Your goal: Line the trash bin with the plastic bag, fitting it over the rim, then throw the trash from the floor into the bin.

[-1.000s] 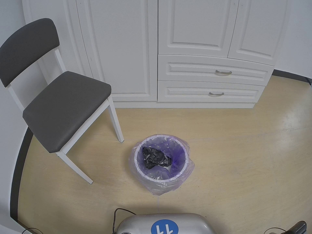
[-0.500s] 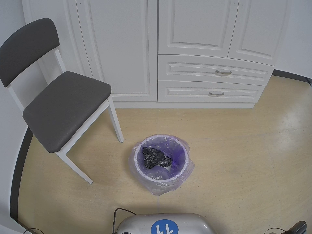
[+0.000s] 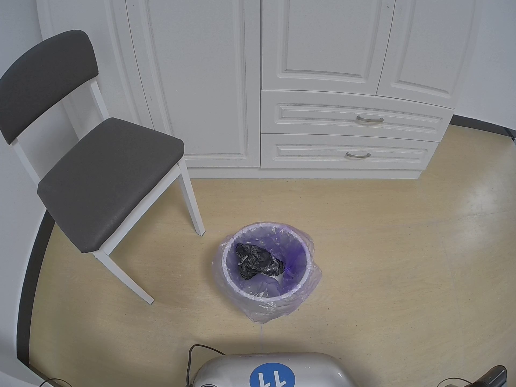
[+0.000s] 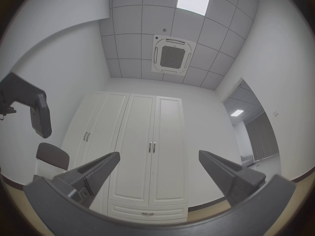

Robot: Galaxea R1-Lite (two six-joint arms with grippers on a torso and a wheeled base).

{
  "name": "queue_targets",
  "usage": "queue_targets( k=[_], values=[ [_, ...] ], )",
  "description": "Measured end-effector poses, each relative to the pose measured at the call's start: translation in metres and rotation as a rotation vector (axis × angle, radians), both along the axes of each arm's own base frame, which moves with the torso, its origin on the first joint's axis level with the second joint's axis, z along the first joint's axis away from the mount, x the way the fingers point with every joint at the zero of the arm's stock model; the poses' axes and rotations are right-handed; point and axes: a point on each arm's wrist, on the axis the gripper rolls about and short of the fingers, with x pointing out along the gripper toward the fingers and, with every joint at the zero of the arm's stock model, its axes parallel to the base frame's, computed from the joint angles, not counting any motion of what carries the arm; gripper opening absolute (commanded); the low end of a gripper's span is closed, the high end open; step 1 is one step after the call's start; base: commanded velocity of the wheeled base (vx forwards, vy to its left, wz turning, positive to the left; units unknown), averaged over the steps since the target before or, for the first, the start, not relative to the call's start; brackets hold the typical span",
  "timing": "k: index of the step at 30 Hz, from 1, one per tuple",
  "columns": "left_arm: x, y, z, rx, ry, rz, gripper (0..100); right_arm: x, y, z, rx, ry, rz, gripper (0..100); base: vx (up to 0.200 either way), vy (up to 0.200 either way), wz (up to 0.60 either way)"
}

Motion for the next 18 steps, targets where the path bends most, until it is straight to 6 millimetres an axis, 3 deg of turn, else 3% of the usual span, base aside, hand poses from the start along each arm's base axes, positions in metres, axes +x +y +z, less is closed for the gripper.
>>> queue_targets(
  k=[12,18],
  values=[
    [0.039,0.001,-0.042,-0.036,0.099,0.027,100,0.050,0.000,-0.059,-0.022,0.086,-0.007,100,0.000,0.000,0.00],
    [0.056,0.001,-0.066,-0.038,0.161,0.032,100,0.060,0.000,-0.075,-0.029,0.147,-0.009,100,0.000,0.000,0.00]
  ],
)
